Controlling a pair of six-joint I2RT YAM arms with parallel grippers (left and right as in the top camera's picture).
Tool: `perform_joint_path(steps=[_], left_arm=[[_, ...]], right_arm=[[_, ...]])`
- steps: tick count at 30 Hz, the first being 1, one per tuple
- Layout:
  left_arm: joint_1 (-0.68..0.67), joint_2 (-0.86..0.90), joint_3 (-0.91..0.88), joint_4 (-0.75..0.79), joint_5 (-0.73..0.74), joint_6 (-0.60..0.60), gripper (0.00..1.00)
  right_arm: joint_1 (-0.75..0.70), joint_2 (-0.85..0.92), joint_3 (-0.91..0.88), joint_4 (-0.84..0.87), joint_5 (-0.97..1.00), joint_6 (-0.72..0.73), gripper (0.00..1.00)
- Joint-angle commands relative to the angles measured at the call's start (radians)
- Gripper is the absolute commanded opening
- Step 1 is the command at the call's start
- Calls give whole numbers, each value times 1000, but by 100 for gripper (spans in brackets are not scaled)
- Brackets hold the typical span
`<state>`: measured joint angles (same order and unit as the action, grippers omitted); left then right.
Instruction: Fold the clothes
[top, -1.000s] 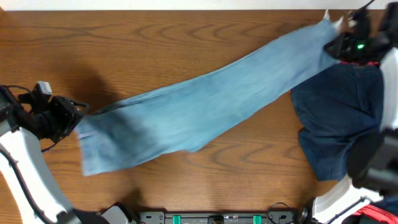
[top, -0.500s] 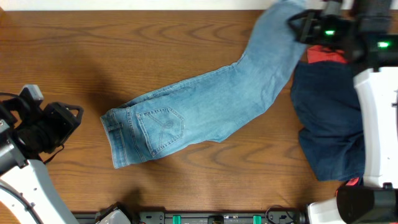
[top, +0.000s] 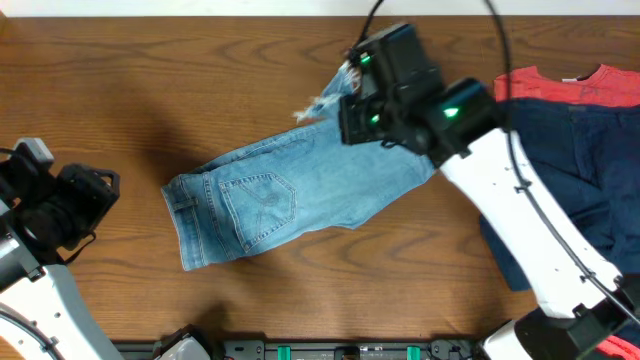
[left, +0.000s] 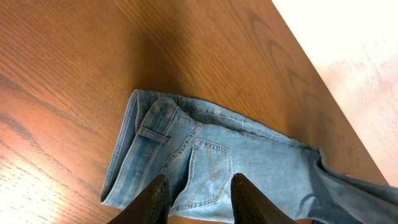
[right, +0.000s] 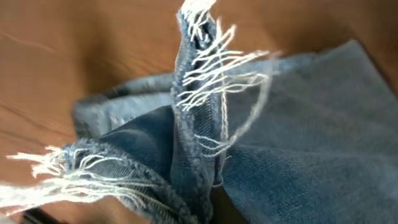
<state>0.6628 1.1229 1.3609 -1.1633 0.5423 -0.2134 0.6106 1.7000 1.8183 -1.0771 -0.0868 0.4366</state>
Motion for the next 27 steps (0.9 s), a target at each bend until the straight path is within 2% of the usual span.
perform_joint_path(steps=[1, 6, 9, 16, 23, 25, 27], left_arm=[[0, -1, 25, -3, -12, -10, 34], [-1, -1, 25, -3, -12, -10, 34], [-1, -1, 24, -3, -12, -10, 34], [0, -1, 24, -8, -12, -10, 34], [-1, -1, 24, -8, -12, -10, 35], [-1, -1, 24, -8, -12, -10, 35], [0, -1, 24, -8, -12, -10, 35]], right_arm=[[27, 22, 16, -16, 89, -50, 5], [29, 51, 16, -26, 87, -454, 3], [29, 60, 16, -38, 76, -576, 2], [34, 60, 16, -28, -74, -721, 1], [38, 60, 16, -2, 60, -904, 1], [39, 60, 16, 16, 36, -890, 1], [39, 60, 16, 47, -5, -815, 1]])
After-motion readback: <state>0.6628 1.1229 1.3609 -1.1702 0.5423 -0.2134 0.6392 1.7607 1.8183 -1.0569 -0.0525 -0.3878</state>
